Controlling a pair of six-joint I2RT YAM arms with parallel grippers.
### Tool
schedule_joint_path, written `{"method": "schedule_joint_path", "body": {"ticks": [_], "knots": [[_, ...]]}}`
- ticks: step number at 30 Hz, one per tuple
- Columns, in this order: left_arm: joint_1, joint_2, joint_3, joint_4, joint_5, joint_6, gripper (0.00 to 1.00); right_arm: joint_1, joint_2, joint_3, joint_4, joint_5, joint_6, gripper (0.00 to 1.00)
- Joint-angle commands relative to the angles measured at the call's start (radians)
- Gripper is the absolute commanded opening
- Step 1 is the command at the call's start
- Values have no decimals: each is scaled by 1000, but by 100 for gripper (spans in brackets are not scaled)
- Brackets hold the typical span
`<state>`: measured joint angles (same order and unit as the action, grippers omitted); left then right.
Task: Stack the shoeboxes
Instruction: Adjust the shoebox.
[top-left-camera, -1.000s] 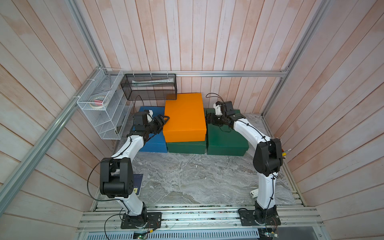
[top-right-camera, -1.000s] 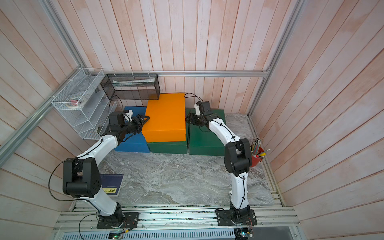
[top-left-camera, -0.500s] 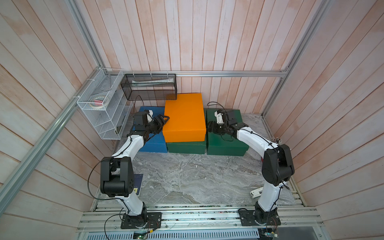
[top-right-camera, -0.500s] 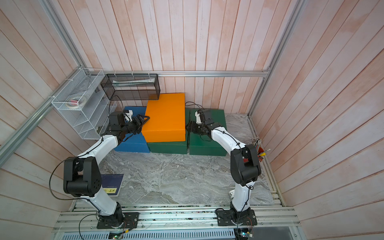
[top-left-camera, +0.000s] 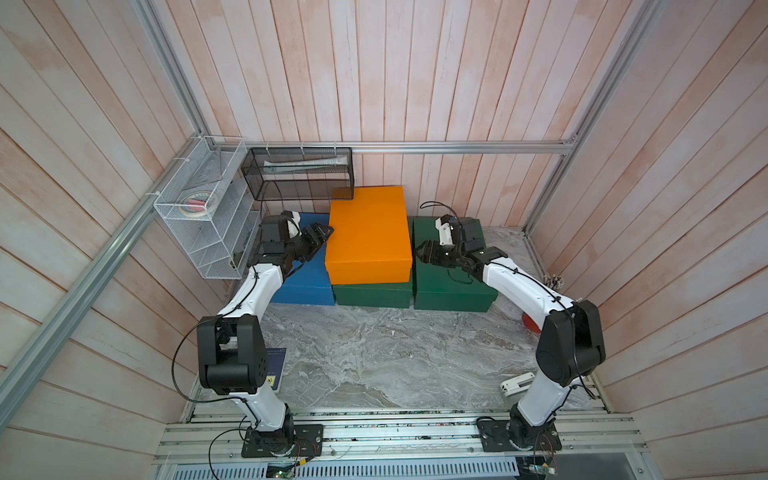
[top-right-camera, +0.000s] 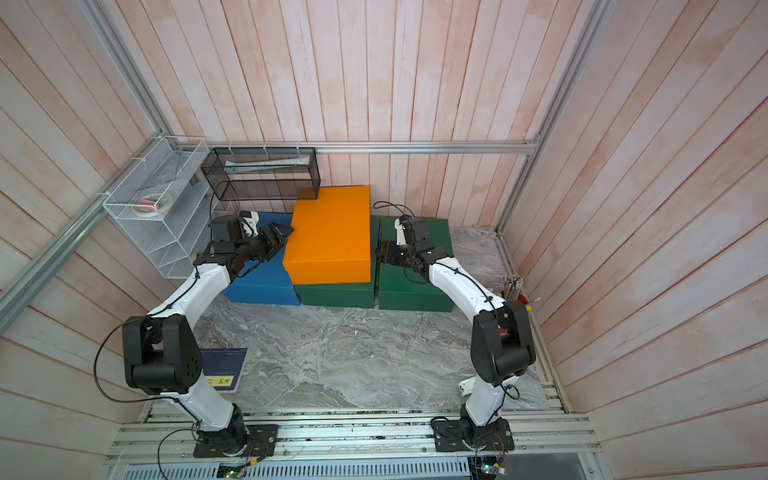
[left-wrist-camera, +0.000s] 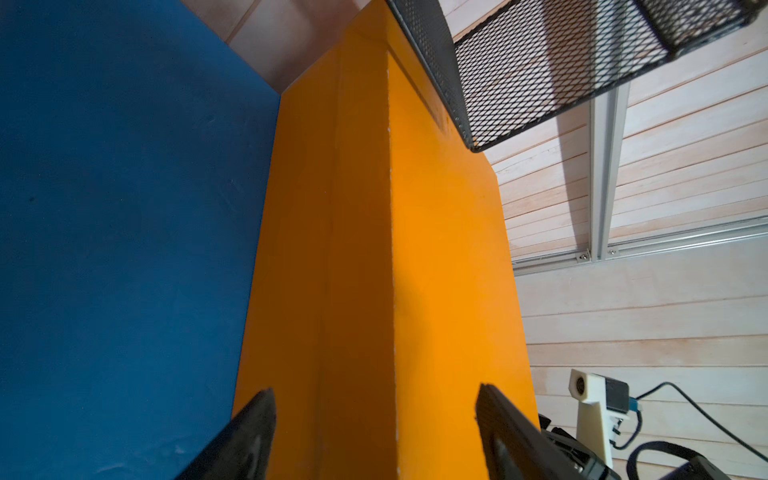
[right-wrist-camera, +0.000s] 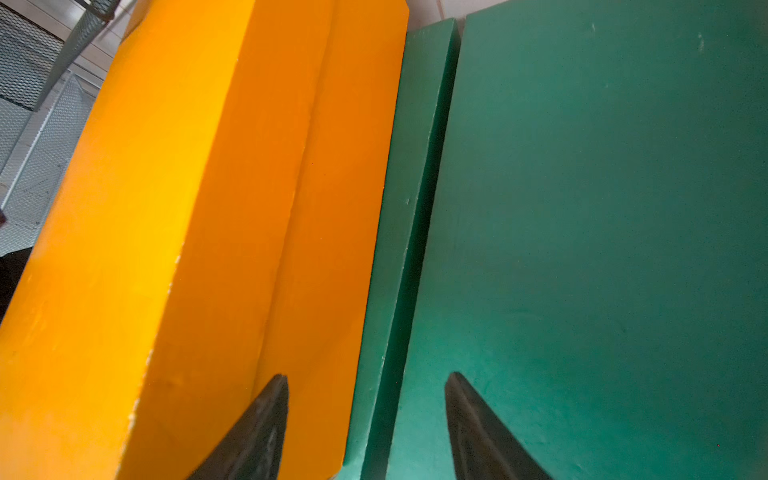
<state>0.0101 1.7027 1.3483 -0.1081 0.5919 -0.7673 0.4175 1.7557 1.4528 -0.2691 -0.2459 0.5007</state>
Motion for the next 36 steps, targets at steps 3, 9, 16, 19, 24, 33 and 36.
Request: {"method": "schedule_joint_path", "body": {"ticks": [3,9,16,19,24,33,36], "knots": [[-16,-12,-17,13,23,3,79,47,-57,-31,-1,20,9,62],[-55,-14,-41,16,28,2,79,97,-141,-149,43,39,60,62],[-76,-33,-90,48,26,-26,79,109,-190,-212,39,66,66,63],[-84,-43,-101,42,30,-32,79,108,-202,-212,26,78,62,64],[-95,-69,-114,48,26,-46,79,88,-222,-228,19,88,55,65],[-73,-104,-61,-71,-35,35,80,69,-260,-295,11,92,52,62],[-46,-143,-62,-93,-47,51,81,69,-274,-318,-8,121,40,62]]}}
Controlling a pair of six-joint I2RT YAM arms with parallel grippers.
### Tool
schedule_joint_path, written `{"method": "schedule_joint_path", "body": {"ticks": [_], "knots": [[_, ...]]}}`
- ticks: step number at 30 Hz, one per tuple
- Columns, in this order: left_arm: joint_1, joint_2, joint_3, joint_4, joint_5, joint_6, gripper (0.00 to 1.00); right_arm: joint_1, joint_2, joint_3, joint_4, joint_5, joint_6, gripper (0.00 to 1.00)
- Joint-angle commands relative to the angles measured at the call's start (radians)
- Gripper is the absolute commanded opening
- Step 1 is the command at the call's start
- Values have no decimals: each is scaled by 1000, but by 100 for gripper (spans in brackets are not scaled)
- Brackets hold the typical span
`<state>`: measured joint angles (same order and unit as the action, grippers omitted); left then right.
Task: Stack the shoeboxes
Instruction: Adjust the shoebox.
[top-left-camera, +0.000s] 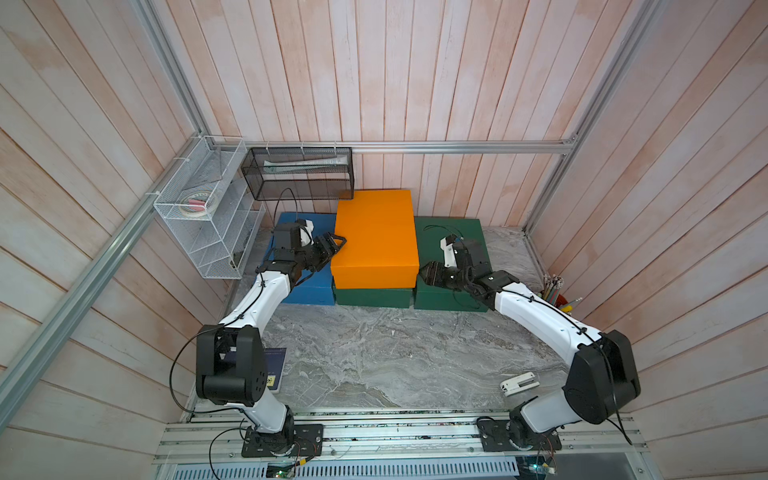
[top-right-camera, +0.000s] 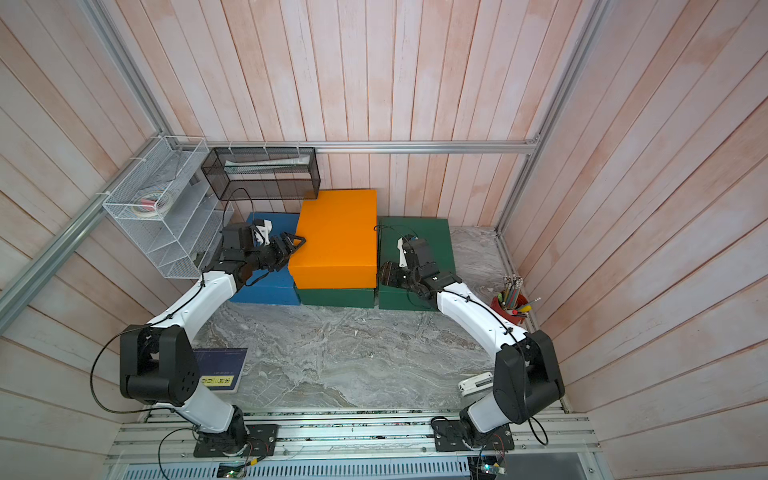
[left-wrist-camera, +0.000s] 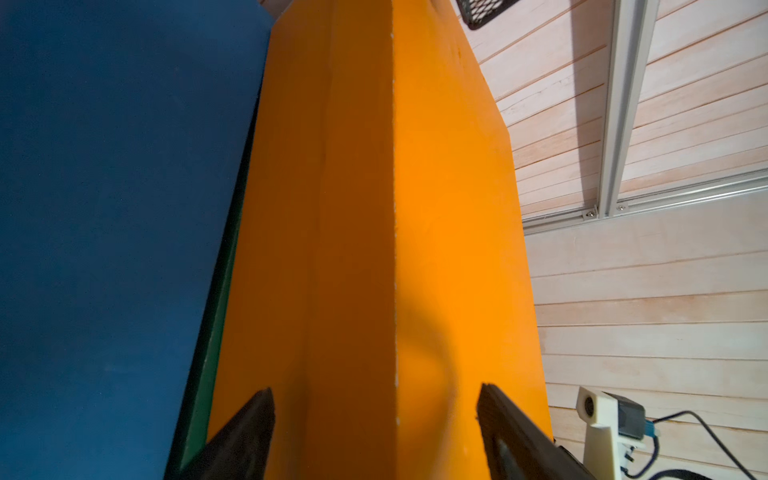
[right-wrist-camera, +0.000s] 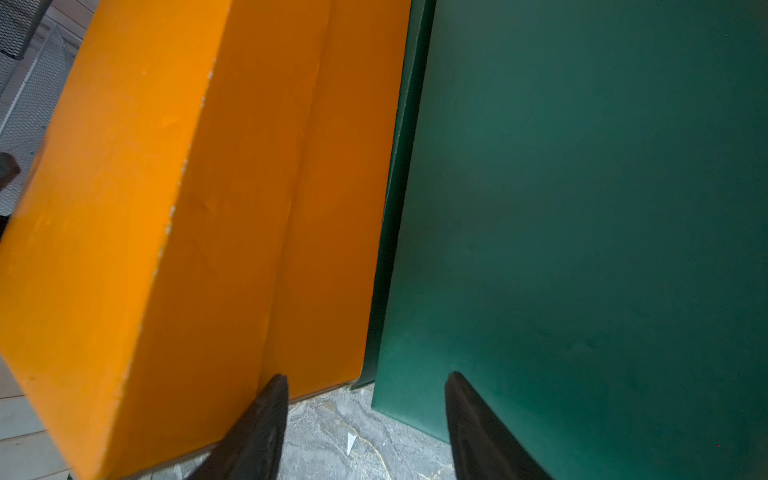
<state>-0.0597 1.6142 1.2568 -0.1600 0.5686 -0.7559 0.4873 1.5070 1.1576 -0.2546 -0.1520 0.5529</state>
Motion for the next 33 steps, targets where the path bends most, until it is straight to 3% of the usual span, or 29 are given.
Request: {"method": "schedule_joint_path", "body": {"ticks": [1,7,21,27,33], "knots": [[36,-72,29,-53,-31,47,81,-1,-34,-33,-27,41,-17,62],[63,-196,25,-143,-102,105,82,-1,-81,-90,-49,88,-30,62],[59,-404,-129,-290,-117,158,82,-9,-128,-152,-36,39,-64,61],[-85,-507,-192,-332,-54,323,82,-162,-192,-201,-40,-46,-55,62],[-169,-595,-238,-406,-120,307,82,-270,-208,-170,-76,-67,-105,63]]}}
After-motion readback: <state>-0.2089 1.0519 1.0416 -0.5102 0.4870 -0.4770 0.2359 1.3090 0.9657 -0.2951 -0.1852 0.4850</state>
